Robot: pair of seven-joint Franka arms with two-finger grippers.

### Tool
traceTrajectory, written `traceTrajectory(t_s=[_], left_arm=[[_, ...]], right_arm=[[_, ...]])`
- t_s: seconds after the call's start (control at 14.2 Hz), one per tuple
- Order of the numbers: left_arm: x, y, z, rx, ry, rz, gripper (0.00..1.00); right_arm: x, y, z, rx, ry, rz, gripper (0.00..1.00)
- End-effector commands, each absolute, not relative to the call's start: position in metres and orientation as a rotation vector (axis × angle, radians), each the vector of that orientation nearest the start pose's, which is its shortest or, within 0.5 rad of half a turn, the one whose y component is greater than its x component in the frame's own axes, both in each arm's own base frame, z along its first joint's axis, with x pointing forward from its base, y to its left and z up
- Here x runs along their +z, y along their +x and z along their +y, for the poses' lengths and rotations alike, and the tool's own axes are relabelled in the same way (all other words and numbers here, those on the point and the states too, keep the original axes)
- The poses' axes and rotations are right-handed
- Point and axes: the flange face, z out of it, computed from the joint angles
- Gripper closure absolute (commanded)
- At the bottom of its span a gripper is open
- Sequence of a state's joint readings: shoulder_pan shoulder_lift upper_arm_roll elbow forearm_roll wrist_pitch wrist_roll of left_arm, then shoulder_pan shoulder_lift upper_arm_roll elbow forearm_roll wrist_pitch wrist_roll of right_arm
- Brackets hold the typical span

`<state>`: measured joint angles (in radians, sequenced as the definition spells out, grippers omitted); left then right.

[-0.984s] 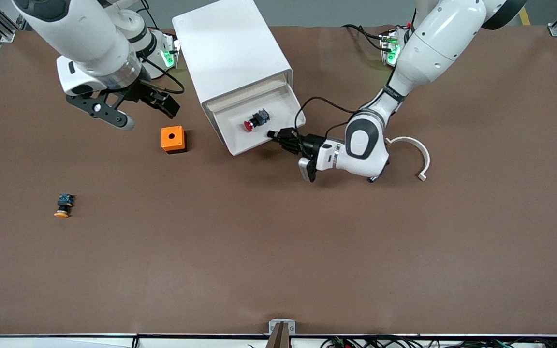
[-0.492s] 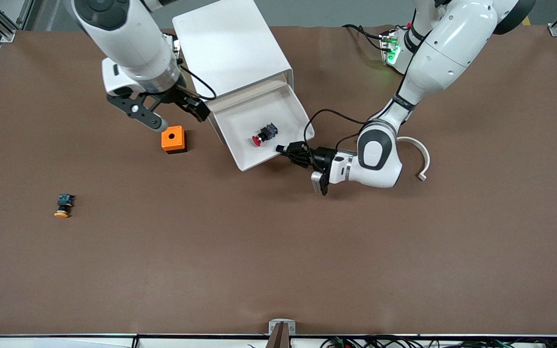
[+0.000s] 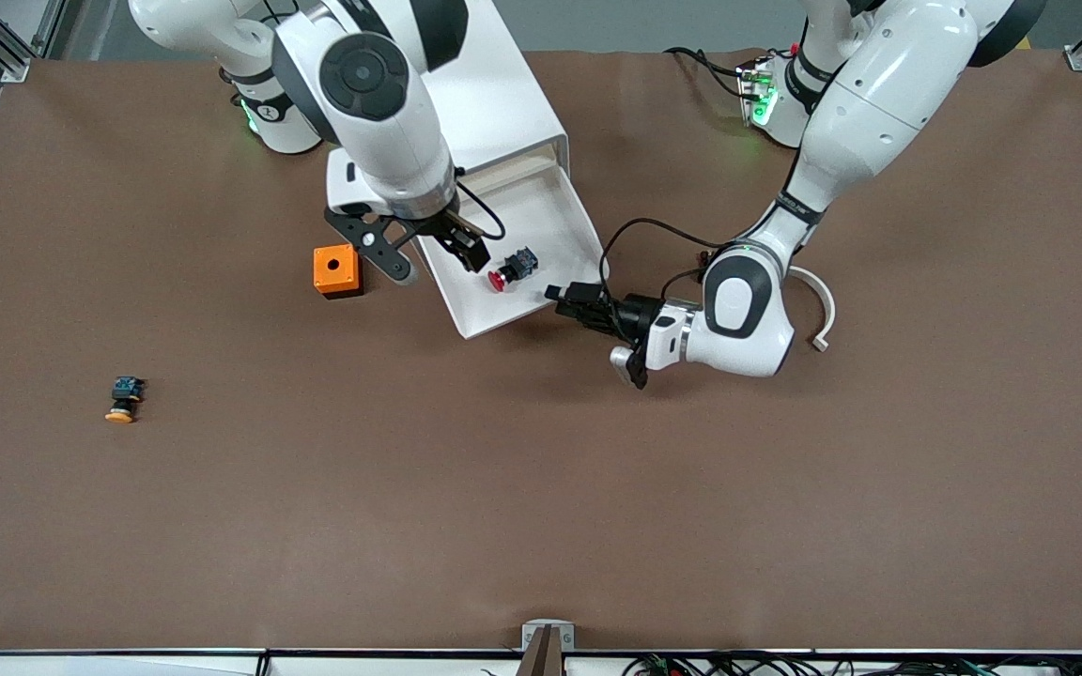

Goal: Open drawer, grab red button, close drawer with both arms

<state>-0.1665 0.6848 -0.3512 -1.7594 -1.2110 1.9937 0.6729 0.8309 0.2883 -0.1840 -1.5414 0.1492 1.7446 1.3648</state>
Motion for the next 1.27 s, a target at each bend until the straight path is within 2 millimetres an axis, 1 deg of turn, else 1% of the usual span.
traceTrajectory(t_s=[0.0, 0.14, 0.21, 0.35, 0.42, 0.49, 0.56, 0.63, 0.7, 0.77, 0.91, 0.98, 1.12, 1.2], left_arm=[[0.252, 0.569, -0.334, -0.406, 1.978, -0.326, 0.00], [0.275, 0.595, -0.316, -0.429, 2.107, -0.334, 0.00], [0.286, 0.605, -0.305, -0.441, 2.180, -0.350, 0.00], [0.304, 0.619, -0.290, -0.467, 2.296, -0.378, 0.00], [0.309, 0.623, -0.285, -0.475, 2.337, -0.374, 0.00], [0.317, 0.628, -0.281, -0.461, 2.394, -0.392, 0.00], [0.320, 0.631, -0.274, -0.462, 2.456, -0.426, 0.00], [0.317, 0.632, -0.269, -0.464, 2.522, -0.457, 0.00], [0.315, 0.632, -0.266, -0.470, 2.571, -0.461, 0.00], [0.312, 0.633, -0.262, -0.479, 2.615, -0.448, 0.00], [0.310, 0.635, -0.258, -0.466, 2.700, -0.462, 0.00], [0.317, 0.639, -0.259, -0.439, 2.752, -0.466, 0.00], [0.319, 0.642, -0.257, -0.422, 2.876, -0.435, 0.00], [0.317, 0.639, -0.265, -0.417, 2.927, -0.437, 0.00]], right_arm=[[0.469, 0.502, 0.415, 0.239, -2.855, 1.240, 0.00], [0.457, 0.506, 0.420, 0.226, -2.821, 1.304, 0.00], [0.450, 0.503, 0.428, 0.222, -2.826, 1.299, 0.00], [0.436, 0.495, 0.444, 0.222, -2.839, 1.304, 0.00], [0.429, 0.493, 0.449, 0.227, -2.841, 1.313, 0.00], [0.419, 0.487, 0.457, 0.233, -2.861, 1.309, 0.00], [0.410, 0.484, 0.462, 0.239, -2.874, 1.313, 0.00], [0.400, 0.477, 0.470, 0.248, -2.896, 1.307, 0.00], [0.391, 0.469, 0.478, 0.253, -2.914, 1.303, 0.00], [0.386, 0.467, 0.481, 0.256, -2.923, 1.305, 0.00], [0.373, 0.464, 0.478, 0.273, -2.942, 1.315, 0.00], [0.369, 0.464, 0.477, 0.276, -2.947, 1.319, 0.00], [0.358, 0.463, 0.478, 0.284, -2.961, 1.325, 0.00], [0.357, 0.464, 0.479, 0.281, -2.961, 1.325, 0.00]])
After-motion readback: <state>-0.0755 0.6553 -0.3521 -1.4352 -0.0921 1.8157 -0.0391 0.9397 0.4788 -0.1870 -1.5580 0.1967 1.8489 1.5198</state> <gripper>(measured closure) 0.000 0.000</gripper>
